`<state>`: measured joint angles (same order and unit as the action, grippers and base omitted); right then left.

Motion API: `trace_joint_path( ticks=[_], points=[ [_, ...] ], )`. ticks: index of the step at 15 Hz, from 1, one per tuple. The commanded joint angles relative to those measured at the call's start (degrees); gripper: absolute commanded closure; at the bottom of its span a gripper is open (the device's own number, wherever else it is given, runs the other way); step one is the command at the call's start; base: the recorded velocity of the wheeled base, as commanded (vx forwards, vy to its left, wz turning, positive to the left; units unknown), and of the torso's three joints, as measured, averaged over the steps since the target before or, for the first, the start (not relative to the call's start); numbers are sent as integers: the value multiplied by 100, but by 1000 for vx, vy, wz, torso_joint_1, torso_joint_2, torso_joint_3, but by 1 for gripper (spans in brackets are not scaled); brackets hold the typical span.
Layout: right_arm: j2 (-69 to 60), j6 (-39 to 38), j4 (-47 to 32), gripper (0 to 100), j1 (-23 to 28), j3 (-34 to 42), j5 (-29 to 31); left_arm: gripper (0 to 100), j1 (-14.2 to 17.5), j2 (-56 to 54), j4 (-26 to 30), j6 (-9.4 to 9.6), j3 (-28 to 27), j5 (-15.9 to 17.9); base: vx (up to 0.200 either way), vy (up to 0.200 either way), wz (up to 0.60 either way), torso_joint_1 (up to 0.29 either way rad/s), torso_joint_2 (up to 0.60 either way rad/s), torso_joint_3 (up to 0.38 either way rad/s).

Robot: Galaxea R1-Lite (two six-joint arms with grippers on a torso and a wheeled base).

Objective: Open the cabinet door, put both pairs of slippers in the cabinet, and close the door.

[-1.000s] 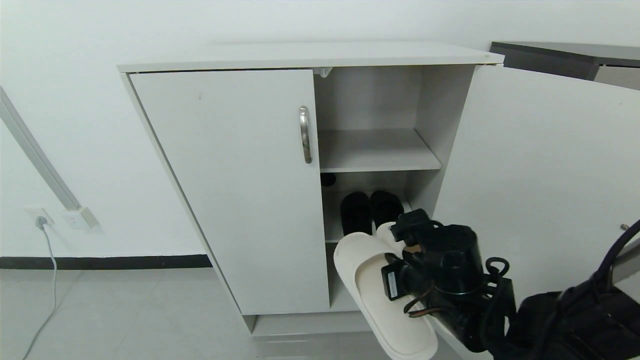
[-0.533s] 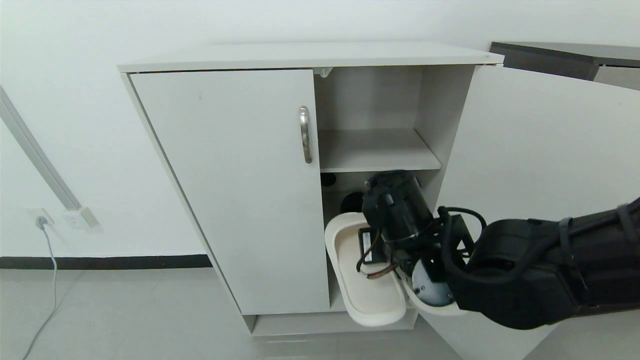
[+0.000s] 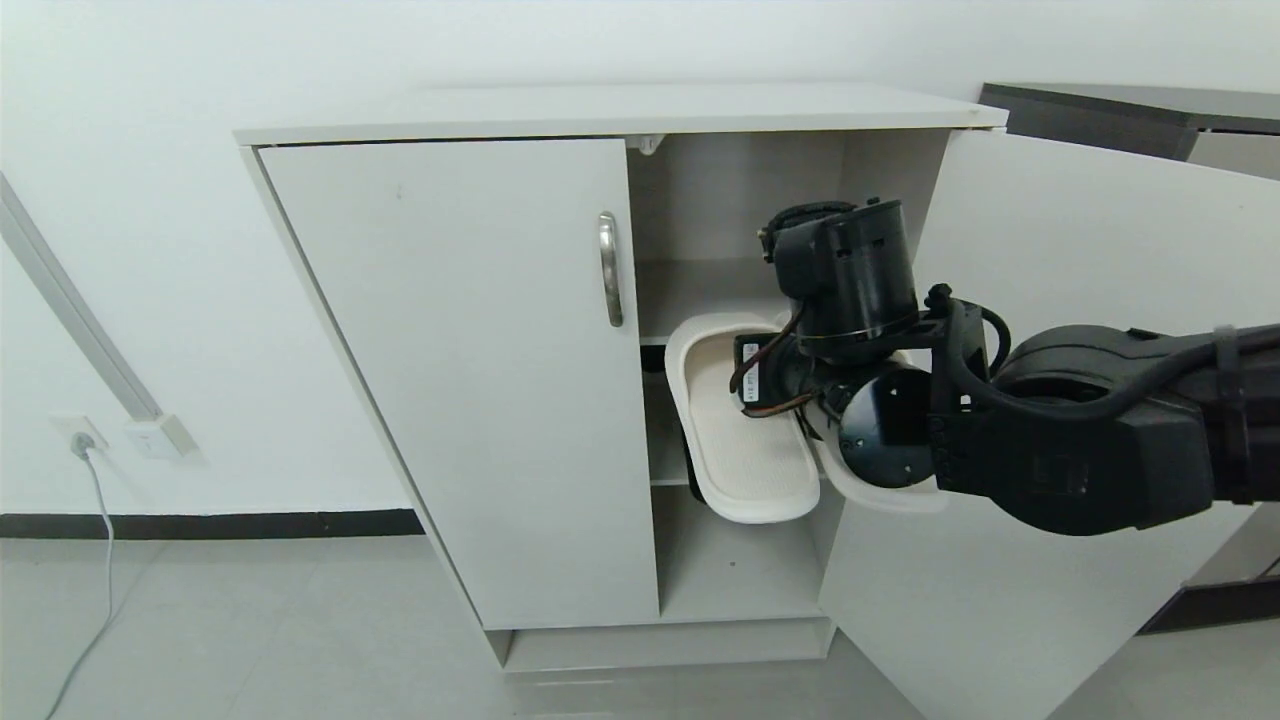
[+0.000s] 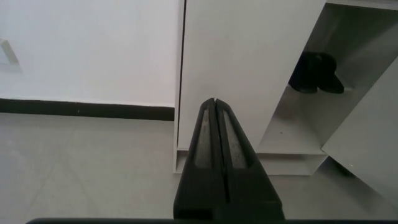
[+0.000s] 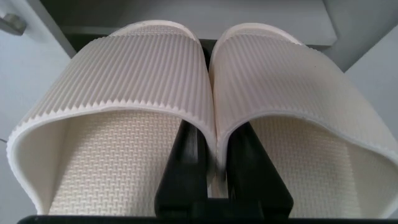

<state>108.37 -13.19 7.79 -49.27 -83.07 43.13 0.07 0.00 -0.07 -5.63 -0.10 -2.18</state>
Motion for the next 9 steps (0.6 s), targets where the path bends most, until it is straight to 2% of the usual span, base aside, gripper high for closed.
trace_joint_path(
  ticks=[1, 5, 9],
  points=[
    [8, 1, 3, 100, 41, -25, -6, 100, 1, 0, -1, 1, 1, -2, 0, 0, 0, 0, 0, 0],
    [17, 1, 12, 100, 41, -25, -6, 100, 1, 9, -1, 9, 1, 7, 0, 0, 0, 0, 0, 0],
    [61, 1, 12, 100, 85, -34, -6, 100, 1, 0, -1, 9, 1, 16, 200, 0, 0, 1, 1, 1]
  ],
)
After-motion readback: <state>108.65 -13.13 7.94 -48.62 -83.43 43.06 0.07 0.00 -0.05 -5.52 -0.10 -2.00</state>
